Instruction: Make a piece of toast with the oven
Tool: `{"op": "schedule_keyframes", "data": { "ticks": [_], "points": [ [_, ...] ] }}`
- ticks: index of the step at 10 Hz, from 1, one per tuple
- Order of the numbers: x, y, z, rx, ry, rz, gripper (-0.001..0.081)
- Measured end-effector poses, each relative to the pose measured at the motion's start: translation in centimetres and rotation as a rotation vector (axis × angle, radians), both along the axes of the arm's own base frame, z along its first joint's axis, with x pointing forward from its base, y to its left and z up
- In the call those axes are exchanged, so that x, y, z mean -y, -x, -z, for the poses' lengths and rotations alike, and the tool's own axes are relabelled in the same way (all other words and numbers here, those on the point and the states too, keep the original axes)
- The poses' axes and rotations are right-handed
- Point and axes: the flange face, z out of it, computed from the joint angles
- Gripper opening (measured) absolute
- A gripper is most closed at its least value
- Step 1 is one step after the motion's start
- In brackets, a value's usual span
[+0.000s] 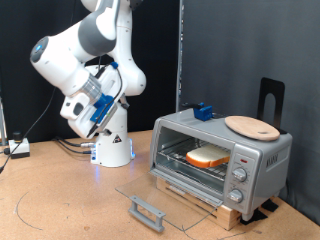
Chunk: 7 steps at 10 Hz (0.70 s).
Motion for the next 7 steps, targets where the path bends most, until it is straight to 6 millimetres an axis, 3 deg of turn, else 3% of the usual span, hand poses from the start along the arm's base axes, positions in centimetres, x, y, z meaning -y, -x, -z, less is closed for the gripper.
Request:
{"op": "schedule_keyframes", "data": {
  "ticks": [4, 7],
  "points": [
    [4.7, -1.1, 2.3, -0.025, -0.007, 0.001, 0.0807],
    [3.9, -0.7, 2.0, -0.142, -0.122, -0.004, 0.0807]
  ]
}}
